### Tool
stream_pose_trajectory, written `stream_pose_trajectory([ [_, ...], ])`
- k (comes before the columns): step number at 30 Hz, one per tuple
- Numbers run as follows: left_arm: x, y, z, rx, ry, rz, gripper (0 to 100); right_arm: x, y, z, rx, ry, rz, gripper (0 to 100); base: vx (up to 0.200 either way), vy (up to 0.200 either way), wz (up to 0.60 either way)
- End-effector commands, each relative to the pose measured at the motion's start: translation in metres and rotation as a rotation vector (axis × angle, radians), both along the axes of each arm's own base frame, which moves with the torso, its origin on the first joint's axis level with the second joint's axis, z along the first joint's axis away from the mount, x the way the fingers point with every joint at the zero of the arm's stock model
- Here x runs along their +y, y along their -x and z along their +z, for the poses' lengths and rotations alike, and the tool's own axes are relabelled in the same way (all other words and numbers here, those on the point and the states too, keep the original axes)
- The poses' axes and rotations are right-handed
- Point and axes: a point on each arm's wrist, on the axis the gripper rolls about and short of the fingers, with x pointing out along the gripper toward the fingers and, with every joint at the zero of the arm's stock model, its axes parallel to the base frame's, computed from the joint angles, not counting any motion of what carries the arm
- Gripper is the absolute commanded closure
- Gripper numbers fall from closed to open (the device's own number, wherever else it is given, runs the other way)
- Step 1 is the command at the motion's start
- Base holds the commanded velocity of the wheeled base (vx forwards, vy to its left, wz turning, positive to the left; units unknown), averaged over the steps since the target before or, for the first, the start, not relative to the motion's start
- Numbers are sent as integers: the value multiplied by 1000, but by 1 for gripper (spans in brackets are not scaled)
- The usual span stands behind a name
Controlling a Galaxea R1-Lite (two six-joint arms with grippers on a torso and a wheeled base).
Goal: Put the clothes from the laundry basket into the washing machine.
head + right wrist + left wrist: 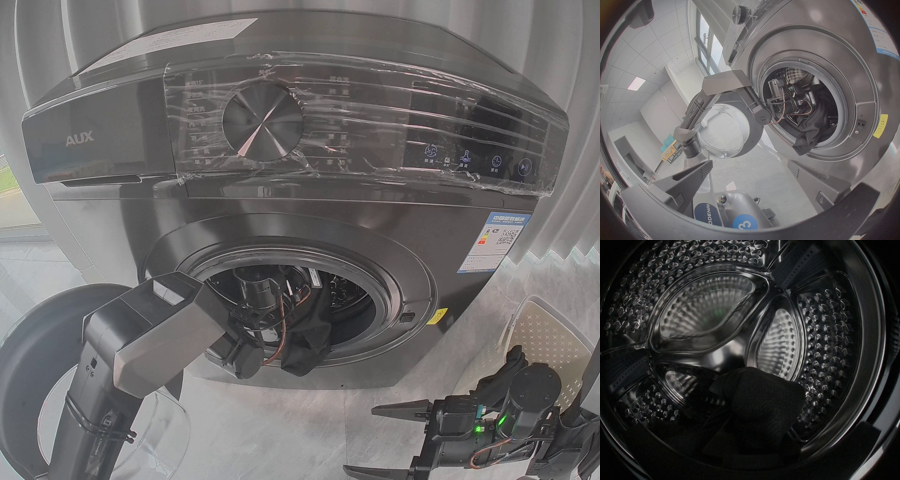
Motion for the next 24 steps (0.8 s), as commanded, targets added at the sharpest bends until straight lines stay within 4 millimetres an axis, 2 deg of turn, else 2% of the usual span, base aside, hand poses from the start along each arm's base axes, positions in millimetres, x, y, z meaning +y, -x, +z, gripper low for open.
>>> stream_pose_trajectory([
  [1,-6,-7,4,-16,12,0,100,-3,2,-2,10,12,0,0,0,0,0],
  [11,0,-19,20,-55,37,45,100,-2,2,-2,10,12,1,0,0,0,0],
  [17,3,-22,20,-54,31,55,100,-3,2,-2,10,12,0,0,0,0,0],
  [24,8,-31,30,-70,45,97,100,-3,2,-2,10,12,0,0,0,0,0],
])
